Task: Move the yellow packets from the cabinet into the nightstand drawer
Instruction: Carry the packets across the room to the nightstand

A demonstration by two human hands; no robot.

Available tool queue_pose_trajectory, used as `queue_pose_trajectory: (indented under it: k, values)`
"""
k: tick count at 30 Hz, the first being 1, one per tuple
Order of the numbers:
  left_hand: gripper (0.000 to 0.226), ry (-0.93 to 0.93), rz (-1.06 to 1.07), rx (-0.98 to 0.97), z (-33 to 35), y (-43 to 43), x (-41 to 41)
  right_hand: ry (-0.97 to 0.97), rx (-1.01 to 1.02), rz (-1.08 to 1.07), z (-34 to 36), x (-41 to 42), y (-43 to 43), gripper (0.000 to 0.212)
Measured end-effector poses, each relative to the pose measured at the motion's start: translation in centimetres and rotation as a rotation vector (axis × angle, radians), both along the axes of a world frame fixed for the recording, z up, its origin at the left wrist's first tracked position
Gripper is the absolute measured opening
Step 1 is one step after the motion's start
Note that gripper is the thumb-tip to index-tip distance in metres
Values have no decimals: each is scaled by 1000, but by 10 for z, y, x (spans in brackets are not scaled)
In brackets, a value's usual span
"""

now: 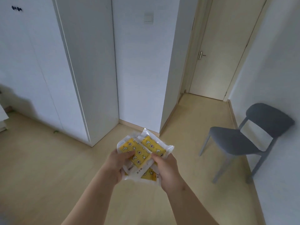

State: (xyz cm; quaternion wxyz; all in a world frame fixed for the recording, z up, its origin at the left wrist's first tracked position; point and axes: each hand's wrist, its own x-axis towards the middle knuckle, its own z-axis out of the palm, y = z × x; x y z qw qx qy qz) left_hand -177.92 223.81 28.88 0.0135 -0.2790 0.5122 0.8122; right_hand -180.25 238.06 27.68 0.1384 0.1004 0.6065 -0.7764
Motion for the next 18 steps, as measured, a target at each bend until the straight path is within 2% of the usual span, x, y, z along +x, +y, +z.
queue_pose_trajectory:
  k: [4,8,18]
  values:
    - [26,6,58,1,7,-59,-106,-5,-1,62,10,-111,-58,21]
    - [16,4,142,-19,18,-122,-184,36,0,158,22,-199,-124,22]
    - [16,19,466,-19,7,-307,-312,73,-69,434,17,-366,-329,28]
